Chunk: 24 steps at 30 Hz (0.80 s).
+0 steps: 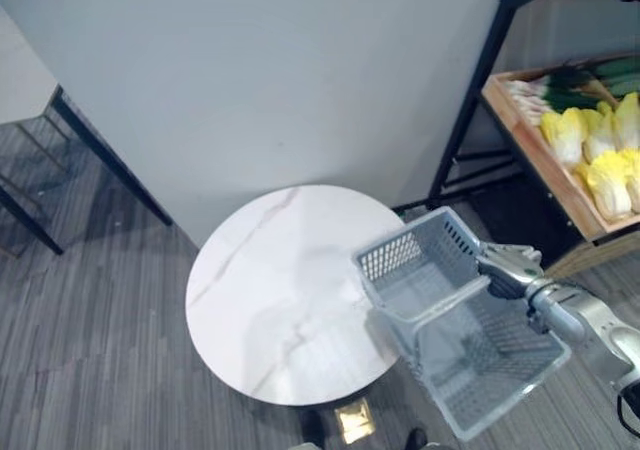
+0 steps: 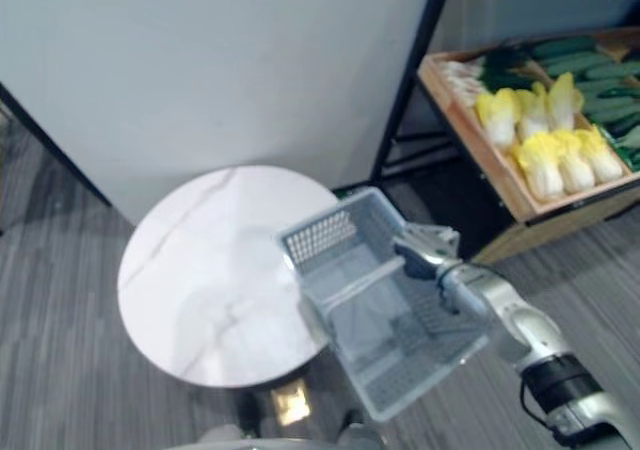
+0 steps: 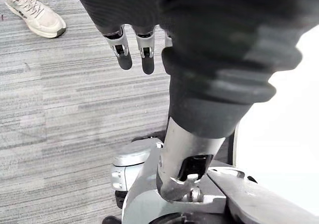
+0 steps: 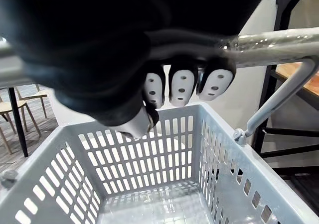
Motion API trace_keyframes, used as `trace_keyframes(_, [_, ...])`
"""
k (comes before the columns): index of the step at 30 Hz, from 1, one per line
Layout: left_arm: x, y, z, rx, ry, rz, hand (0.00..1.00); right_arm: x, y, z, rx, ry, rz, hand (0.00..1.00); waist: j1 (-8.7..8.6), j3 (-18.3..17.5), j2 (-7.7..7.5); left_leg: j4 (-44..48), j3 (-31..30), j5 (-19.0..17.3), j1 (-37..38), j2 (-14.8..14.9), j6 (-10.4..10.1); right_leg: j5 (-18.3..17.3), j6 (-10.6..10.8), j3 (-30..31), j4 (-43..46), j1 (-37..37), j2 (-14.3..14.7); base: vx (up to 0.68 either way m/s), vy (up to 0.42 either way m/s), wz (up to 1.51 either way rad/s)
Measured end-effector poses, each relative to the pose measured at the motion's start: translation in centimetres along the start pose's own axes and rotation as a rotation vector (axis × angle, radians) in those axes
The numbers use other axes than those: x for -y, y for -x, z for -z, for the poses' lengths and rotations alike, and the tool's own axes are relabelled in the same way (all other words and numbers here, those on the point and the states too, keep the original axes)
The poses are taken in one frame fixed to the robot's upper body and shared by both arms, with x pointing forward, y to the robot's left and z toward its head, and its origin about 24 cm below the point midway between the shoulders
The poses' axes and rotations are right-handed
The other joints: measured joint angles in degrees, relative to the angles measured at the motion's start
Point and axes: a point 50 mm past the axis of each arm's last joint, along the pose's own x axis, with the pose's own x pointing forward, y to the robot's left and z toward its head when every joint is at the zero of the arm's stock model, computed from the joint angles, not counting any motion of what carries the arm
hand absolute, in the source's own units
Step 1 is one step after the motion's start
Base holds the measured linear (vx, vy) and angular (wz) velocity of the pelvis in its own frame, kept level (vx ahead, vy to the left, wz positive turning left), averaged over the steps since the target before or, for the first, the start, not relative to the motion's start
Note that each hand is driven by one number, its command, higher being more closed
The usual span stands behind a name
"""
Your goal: Pick vegetable in the basket
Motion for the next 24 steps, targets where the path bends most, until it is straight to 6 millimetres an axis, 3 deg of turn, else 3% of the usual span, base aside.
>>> trace_keyframes(7, [-0.1, 0.1, 0.6, -0.013, 0.036, -0.013, 0.00, 0.2, 0.4, 0.3, -0.019, 0.003, 0.006, 1.00, 0.38, 0.0, -0.15, 2.5, 2.7, -0.9, 0.8, 1.1, -1.0, 0.4, -0.7, 6.0, 2.8, -3.0, 1.0, 0.00, -0.009, -0.38])
trace_keyframes(10, [0.8, 0.4, 1.5, -0.038, 0.061, 0.003, 0.00, 1.6, 0.2, -0.2, 0.023, 0.039, 0.047, 1.00, 1.52, 0.3, 0.32, 9.7, -8.0, -8.6, 0.8, 1.3, -2.7, -1.6, -0.8, 12.5, 6.7, -5.8, 1.5, 0.00, -0.055, -0.98])
trace_keyframes(11, [1.0, 0.6, 1.9, -0.049, 0.070, 0.006, 0.00, 1.7, 0.2, -0.4, 0.031, 0.042, 0.056, 1.00, 1.03, 0.3, 0.37, 11.1, -7.8, -9.8, 0.9, 1.1, -2.7, -1.7, -0.6, 13.8, 7.6, -6.1, 1.4, -0.03, 0.017, -0.83])
trace_keyframes(13, [0.9, 0.4, 1.4, -0.036, 0.075, -0.001, 0.00, 1.7, 0.6, -0.2, 0.019, 0.035, 0.062, 1.00, -0.41, 0.2, 0.07, 12.2, -6.2, -11.0, 1.0, 0.8, -2.2, -1.6, -0.3, 15.6, 8.2, -6.8, 1.1, -0.07, 0.086, -0.47])
trace_keyframes(17, [0.8, 0.2, 0.8, -0.024, 0.037, 0.004, 0.00, 2.3, 2.6, 1.0, -0.080, -0.016, 0.156, 1.00, -2.76, 0.4, -0.72, 11.1, -3.5, -10.5, 0.4, -1.9, -0.8, 1.0, 2.7, 19.9, 6.7, -9.4, -0.6, -0.04, 0.120, -0.45])
trace_keyframes(19, [0.0, 0.0, 0.2, -0.008, 0.013, -0.012, 0.00, 2.7, 2.9, 1.6, -0.150, -0.052, 0.229, 1.00, -3.47, 0.4, -2.71, 14.8, -1.1, -11.5, -2.8, -3.9, 0.8, 3.1, 3.7, 22.9, 5.3, -12.5, -1.8, -0.05, 0.129, -0.69])
trace_keyframes(20, [-0.2, 0.0, 0.1, -0.005, -0.026, -0.002, 0.00, 2.5, 3.4, 2.1, -0.195, -0.069, 0.240, 1.00, -3.81, 0.3, -2.84, 14.6, -0.7, -11.1, -3.3, -4.4, 2.6, 2.0, 4.7, 20.7, -1.2, -10.2, -2.9, -0.08, 0.137, -0.89])
trace_keyframes(21, [0.6, 0.0, 0.1, -0.006, -0.043, 0.017, 0.00, 2.4, 3.5, 2.3, -0.224, -0.079, 0.243, 1.00, -3.60, 0.3, -0.03, 12.0, 1.9, -10.4, -2.8, -1.2, 4.6, -0.5, 1.6, 15.3, 2.1, -10.7, -2.5, -0.10, 0.177, -0.82])
trace_keyframes(22, [0.4, -0.1, -0.2, -0.002, -0.047, 0.014, 0.00, 2.2, 3.4, 2.2, -0.224, -0.083, 0.244, 1.00, -3.32, 0.5, -0.01, 12.2, 3.0, -10.4, -3.0, -0.3, 4.7, 0.0, -1.9, 13.5, 9.8, -12.8, -2.5, -0.04, 0.165, -0.99])
trace_keyframes(23, [0.0, -0.1, -0.3, 0.003, -0.052, 0.004, 0.00, 2.0, 3.4, 2.1, -0.222, -0.096, 0.244, 1.00, -3.19, 0.8, -0.75, 12.6, 5.0, -10.6, -2.8, 1.0, 4.9, -1.4, -4.1, 10.0, 23.6, -14.6, -3.1, -0.04, 0.148, -0.74])
trace_keyframes(24, [-0.4, -0.1, -0.3, 0.004, -0.057, 0.001, 0.00, 1.9, 3.3, 2.0, -0.218, -0.101, 0.246, 1.00, -3.15, 0.6, -1.15, 12.7, 5.8, -10.7, -2.6, 1.3, 5.1, -1.9, -4.8, 8.5, 28.5, -14.5, -3.9, -0.05, 0.086, -1.13])
